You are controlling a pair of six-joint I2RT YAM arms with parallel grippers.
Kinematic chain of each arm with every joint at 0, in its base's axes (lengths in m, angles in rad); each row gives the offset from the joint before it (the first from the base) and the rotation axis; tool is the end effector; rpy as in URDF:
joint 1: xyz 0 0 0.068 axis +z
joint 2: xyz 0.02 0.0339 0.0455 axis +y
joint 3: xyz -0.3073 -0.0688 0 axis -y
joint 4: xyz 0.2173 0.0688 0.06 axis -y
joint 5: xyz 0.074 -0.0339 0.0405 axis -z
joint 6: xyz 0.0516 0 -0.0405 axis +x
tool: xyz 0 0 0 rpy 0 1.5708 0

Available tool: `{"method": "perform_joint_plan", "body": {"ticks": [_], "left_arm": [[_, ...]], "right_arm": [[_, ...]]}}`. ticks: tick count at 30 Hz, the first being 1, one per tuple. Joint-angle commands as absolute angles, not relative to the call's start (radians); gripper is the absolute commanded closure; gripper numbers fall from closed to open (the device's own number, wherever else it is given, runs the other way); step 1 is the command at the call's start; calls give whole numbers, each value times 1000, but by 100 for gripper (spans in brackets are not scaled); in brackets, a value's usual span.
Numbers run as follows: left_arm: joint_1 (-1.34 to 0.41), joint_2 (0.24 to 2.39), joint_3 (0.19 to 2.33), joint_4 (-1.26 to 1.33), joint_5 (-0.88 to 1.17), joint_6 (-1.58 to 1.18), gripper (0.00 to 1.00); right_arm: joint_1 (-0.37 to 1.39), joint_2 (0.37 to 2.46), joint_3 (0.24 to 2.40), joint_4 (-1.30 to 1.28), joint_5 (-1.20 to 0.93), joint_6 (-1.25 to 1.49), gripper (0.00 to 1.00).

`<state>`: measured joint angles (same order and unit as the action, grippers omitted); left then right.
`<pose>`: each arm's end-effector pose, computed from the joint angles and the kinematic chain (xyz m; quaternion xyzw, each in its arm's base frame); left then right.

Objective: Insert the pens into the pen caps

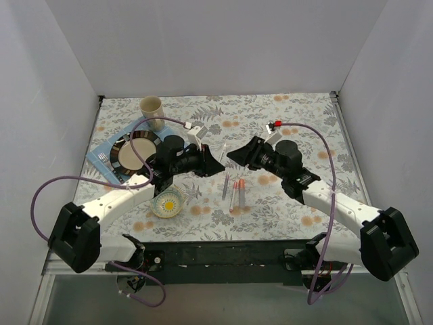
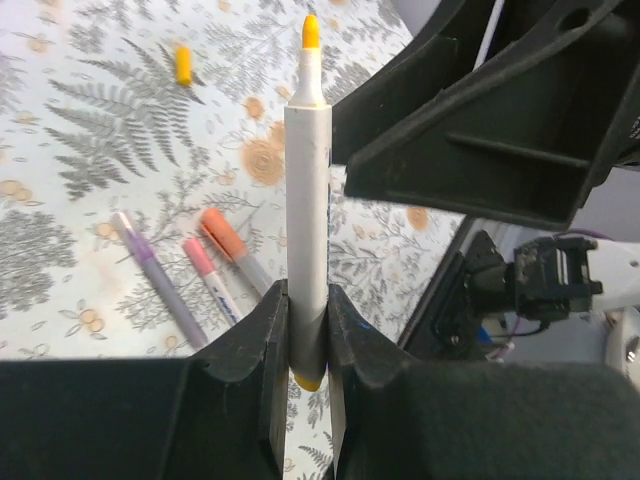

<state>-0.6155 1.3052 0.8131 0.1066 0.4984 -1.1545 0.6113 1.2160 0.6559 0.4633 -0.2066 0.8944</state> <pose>0.2060 -0.1759 0.3154 -0.0812 0.8115 -0.5485 0.1845 0.2012 0.1540 0.3250 0.0353 0.7390 0.5128 0.4356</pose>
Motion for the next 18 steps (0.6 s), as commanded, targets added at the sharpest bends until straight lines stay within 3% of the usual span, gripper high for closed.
{"method": "perform_joint_plan", "body": {"ticks": [1,3,5,8,11,18], "left_arm": [[-614,1163,847,-29,287,-1082,100],[-614,1123,848,-75,259,-1052,100],[-614,1097,854,-103,241,-1032,100],[-612,1043,847,-152,258,-982,100],[-612,985,818,-175,230,-940,100],[-614,923,773,-172,170,-914,100]], "right_arm": [[591,1132,764,178,4,767,43],[568,1121,764,155,85,712,38],[551,1138,776,161,83,438,39],[502,1218,840,94,19,59,43],[415,1337,942,-38,-141,-233,40],[324,1652,1208,-331,-345,-559,36]]}}
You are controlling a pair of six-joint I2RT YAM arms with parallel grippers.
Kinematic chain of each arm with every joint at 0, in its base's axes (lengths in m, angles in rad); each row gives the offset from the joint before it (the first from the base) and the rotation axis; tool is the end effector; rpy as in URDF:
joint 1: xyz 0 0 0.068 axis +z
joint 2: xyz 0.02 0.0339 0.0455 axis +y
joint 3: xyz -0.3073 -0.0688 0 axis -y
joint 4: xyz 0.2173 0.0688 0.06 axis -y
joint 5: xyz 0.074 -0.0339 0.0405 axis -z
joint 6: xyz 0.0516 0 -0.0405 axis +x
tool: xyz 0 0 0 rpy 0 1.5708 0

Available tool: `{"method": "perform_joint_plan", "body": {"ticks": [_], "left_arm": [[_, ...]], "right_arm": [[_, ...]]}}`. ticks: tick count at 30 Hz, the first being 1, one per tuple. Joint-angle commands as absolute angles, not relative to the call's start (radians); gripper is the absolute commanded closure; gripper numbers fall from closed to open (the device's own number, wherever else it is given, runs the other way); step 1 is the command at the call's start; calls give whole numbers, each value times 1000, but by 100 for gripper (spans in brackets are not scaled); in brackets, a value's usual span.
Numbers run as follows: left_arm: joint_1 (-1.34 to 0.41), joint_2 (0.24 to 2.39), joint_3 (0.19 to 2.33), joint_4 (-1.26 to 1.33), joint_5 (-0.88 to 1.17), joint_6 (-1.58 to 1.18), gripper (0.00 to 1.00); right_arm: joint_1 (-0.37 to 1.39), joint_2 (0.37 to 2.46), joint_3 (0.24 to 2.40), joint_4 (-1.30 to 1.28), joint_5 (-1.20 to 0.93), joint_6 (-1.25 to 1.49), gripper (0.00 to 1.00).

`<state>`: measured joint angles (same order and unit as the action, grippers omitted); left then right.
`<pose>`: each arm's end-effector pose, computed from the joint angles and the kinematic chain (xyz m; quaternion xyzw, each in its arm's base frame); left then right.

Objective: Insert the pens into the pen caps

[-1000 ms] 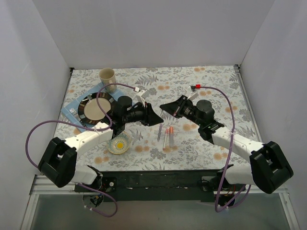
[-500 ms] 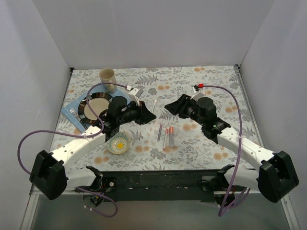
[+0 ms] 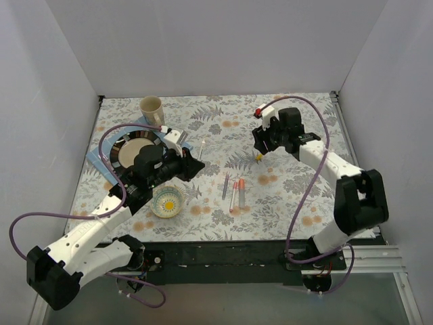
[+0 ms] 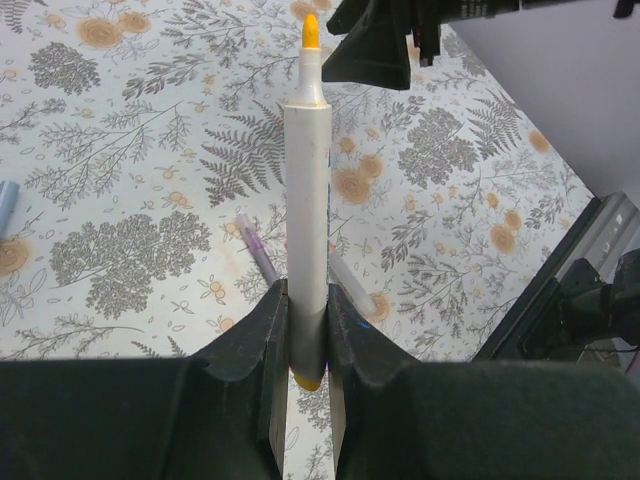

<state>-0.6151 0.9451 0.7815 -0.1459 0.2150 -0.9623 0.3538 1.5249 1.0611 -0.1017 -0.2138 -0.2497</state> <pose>0.1429 -0.1144 0.3485 -0.0764 0.8018 -0.4770 0.3517 0.3078 0.1253 0.3103 -0.3080 0.8167 0.1183 0.4735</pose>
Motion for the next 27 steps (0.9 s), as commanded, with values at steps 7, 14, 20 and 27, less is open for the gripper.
{"method": "perform_joint_plan", "body": {"ticks": [7,14,20,27], "left_arm": [[-614,899,765,-164,158,-905,100],[-615,911,765,-160,156,-900,100],[-612,925,769,-161,161,-899,100],[-614,922,765,-160,163,-904,100]], "right_arm": [[314,1887,1374,-535,-347,-803,37],[310,1945,1396,-574,-362,-891,40],[310,1960,1365,-494,-345,-873,43],[310,1982,1368,-469,-359,-923,43]]}}
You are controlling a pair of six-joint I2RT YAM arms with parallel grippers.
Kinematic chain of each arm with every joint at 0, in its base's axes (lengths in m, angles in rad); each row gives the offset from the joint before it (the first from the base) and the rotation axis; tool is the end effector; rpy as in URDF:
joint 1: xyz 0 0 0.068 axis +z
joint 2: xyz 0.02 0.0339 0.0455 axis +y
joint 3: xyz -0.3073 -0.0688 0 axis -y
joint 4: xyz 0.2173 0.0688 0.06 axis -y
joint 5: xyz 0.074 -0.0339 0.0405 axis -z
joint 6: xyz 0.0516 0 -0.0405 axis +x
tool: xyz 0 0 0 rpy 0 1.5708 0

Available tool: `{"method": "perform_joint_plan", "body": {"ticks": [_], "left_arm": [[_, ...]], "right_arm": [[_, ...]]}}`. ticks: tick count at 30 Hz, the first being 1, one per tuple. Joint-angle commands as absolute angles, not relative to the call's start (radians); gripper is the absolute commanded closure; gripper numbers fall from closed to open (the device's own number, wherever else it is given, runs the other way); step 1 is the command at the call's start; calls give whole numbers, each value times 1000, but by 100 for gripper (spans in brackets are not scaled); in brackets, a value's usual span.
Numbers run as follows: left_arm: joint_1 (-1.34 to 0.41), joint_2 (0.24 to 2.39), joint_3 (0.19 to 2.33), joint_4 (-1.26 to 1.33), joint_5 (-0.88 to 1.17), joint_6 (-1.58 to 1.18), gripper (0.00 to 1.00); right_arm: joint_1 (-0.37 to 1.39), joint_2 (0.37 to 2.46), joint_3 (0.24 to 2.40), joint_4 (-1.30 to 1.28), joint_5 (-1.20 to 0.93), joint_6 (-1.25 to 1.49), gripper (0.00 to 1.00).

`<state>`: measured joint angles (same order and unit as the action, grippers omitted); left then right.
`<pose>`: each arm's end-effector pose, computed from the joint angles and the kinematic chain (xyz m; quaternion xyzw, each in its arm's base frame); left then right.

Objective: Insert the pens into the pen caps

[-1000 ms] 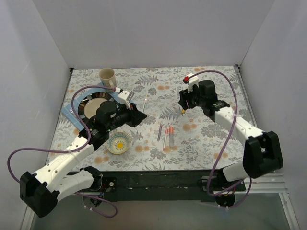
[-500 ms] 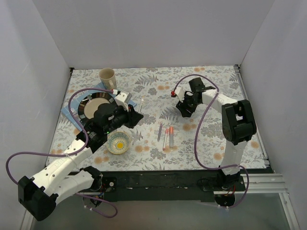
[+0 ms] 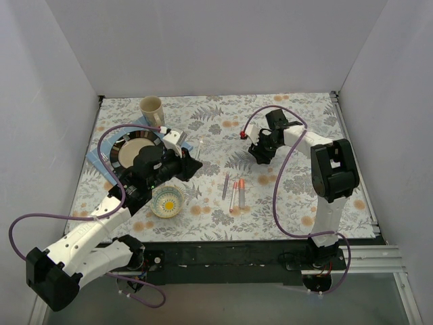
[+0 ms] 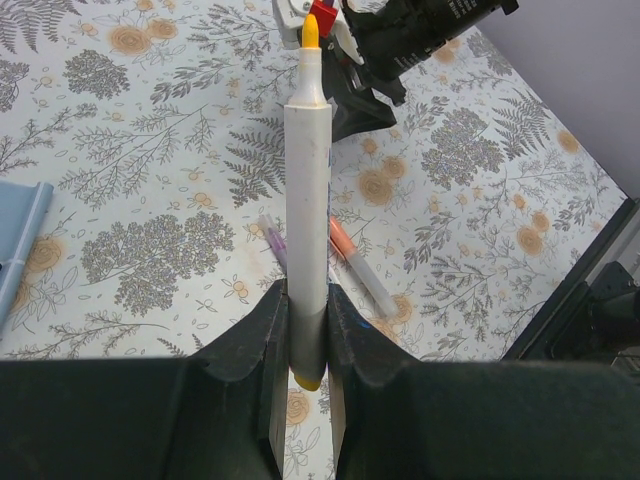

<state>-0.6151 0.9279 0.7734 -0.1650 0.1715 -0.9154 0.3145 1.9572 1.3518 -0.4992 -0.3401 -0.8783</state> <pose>0.1405 -0.1100 0.3461 -0.0712 0.8060 -0.4542 0.3727 0.3786 0.1413 0.2143 -0.5709 0.7714 0.0948 0.2645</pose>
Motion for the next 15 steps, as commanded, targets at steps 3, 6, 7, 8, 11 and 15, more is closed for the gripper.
{"method": "perform_joint_plan", "body": {"ticks": [3,6,7,8,11,15], "left_arm": [[-614,922,767,-160,164,-905,100],[-615,917,764,-158,161,-905,100],[-614,916,764,-156,161,-905,100],[-614,917,764,-156,161,-905,100],[-614,920,765,-156,161,-905,100],[-614,917,765,-158,163,-904,100]], "right_arm": [[311,1999,1377,-495,-357,-953,43],[310,2005,1374,-505,-324,-962,46],[311,2006,1373,-493,-318,-962,47],[311,2005,1371,-486,-313,-959,48],[314,2011,1382,-465,-307,-916,52],[319,2011,1373,-448,-310,-873,55]]}}
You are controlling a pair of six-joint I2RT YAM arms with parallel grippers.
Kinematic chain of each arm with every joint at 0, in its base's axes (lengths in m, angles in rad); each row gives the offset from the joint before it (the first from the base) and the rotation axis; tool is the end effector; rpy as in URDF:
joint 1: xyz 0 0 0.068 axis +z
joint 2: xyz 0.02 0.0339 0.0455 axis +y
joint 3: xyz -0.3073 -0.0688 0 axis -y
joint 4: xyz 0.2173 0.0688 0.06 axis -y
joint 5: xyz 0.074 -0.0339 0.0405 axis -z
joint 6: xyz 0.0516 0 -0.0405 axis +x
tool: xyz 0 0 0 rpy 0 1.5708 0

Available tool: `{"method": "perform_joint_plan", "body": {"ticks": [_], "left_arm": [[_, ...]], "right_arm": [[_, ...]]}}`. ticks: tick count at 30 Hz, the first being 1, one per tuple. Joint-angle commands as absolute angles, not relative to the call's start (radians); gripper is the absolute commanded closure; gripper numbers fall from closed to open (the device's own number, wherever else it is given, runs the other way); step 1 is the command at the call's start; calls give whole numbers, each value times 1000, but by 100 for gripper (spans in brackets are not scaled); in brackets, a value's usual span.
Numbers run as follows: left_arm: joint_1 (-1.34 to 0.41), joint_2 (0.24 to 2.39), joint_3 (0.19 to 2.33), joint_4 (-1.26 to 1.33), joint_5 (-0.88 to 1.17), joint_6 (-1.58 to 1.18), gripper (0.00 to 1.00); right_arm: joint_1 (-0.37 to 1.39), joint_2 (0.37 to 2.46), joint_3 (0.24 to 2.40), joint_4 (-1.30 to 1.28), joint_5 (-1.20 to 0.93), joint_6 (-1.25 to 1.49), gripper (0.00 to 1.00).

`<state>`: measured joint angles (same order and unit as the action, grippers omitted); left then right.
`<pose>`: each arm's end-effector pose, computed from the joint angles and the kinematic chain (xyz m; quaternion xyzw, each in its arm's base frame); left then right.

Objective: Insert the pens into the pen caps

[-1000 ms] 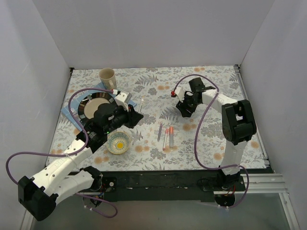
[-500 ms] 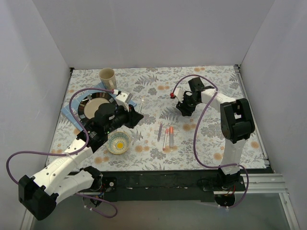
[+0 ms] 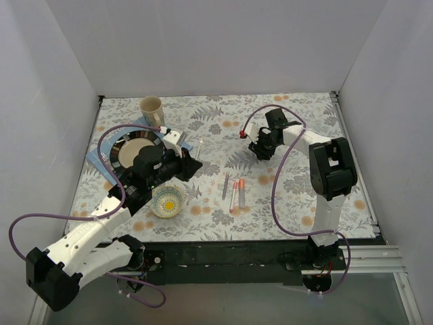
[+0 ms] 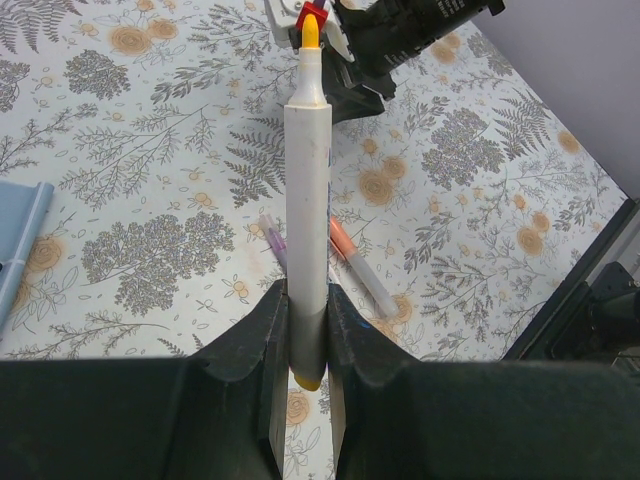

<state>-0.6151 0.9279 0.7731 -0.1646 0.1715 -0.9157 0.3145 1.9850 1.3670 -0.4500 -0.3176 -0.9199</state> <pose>0.1405 -0.1100 0.3460 -0.0713 0.8060 -0.4543 0.3727 0.3895 0.1436 0.2100 -0.5856 0.7572 0.0730 0.2801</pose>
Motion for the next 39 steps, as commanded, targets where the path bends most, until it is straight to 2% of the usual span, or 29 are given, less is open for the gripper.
{"method": "perform_joint_plan", "body": {"ticks": [1,6,13,16,18,19,22,27,31,33,36,39], "left_arm": [[-615,916,767,-158,161,-904,100],[-614,905,765,-158,161,-904,100],[-614,879,762,-155,164,-905,100],[-614,868,764,-153,169,-907,100],[-614,862,764,-152,172,-908,100],[-614,858,759,-147,172,-908,100],[-614,850,761,-149,160,-910,100],[-614,825,750,-140,149,-919,100],[-612,815,746,-132,143,-922,100],[-615,815,746,-132,144,-922,100],[-614,816,749,-130,149,-923,100],[-612,816,747,-129,152,-923,100]], "right_arm": [[324,2011,1367,-446,-313,-870,56],[334,2022,1384,-451,-276,-778,66],[336,1941,1301,-403,-218,-603,81],[348,1885,1232,-396,-241,-639,89],[362,1833,1184,-406,-293,-699,98],[392,1812,1139,-425,-308,-742,99],[466,1714,1039,-442,-328,-911,99],[485,1631,1016,-381,-212,-817,99],[483,1606,1026,-223,-34,-576,74],[480,1685,1177,-330,66,-421,73],[456,1808,1340,-432,86,-258,73],[451,1801,1271,-327,43,-74,57]]}}
